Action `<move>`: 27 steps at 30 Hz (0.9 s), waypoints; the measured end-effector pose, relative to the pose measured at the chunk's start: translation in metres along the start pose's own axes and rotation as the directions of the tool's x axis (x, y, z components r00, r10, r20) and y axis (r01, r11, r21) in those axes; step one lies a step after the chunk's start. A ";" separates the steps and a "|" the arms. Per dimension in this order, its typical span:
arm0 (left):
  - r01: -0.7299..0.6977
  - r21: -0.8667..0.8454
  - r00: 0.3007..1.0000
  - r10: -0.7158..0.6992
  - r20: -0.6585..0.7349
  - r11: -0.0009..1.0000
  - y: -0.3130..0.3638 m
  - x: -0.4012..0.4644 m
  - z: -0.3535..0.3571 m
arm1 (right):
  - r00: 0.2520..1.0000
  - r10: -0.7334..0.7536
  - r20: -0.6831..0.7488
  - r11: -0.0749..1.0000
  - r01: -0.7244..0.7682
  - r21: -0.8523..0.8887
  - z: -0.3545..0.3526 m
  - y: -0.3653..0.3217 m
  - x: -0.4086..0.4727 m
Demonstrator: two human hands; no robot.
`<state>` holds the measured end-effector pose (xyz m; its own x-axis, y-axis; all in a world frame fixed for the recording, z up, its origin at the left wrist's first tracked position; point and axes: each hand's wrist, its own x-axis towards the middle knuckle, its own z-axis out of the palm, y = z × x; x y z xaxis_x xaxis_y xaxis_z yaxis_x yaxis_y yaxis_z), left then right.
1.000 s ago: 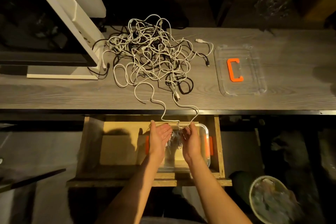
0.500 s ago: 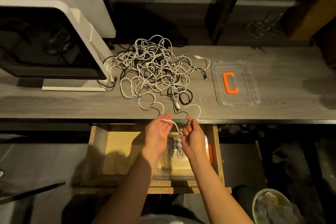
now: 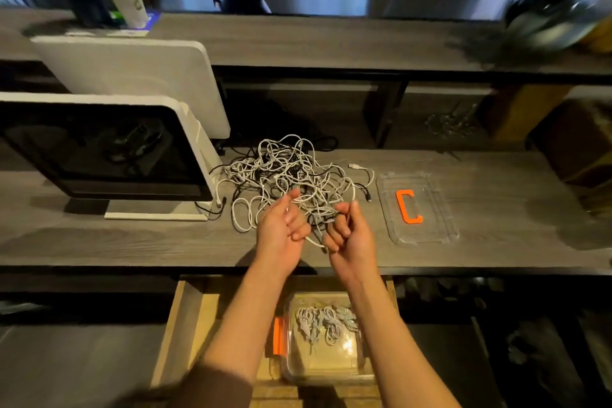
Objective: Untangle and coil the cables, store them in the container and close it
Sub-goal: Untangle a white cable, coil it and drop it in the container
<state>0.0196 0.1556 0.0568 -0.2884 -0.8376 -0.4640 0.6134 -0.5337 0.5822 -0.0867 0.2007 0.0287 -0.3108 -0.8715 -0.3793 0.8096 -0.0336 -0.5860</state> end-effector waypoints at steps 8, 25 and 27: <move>-0.093 -0.101 0.989 0.104 0.108 0.991 0.060 -0.014 0.026 | 0.989 -0.090 -0.115 0.995 0.095 0.039 0.024 -0.035 0.002; -0.111 0.245 0.958 0.169 -0.230 0.963 0.065 0.013 -0.015 | 0.942 0.316 0.116 0.938 -0.328 0.111 0.028 -0.067 -0.002; 0.028 0.449 0.958 0.105 -0.268 0.893 0.055 0.021 -0.025 | 0.955 0.271 0.120 0.962 -0.271 -0.019 0.039 -0.074 -0.010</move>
<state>0.0661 0.1117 0.0622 -0.0149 -0.8269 -0.5622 0.2092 -0.5524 0.8069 -0.1239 0.1928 0.1039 -0.0177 -0.9000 -0.4356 0.8541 0.2129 -0.4745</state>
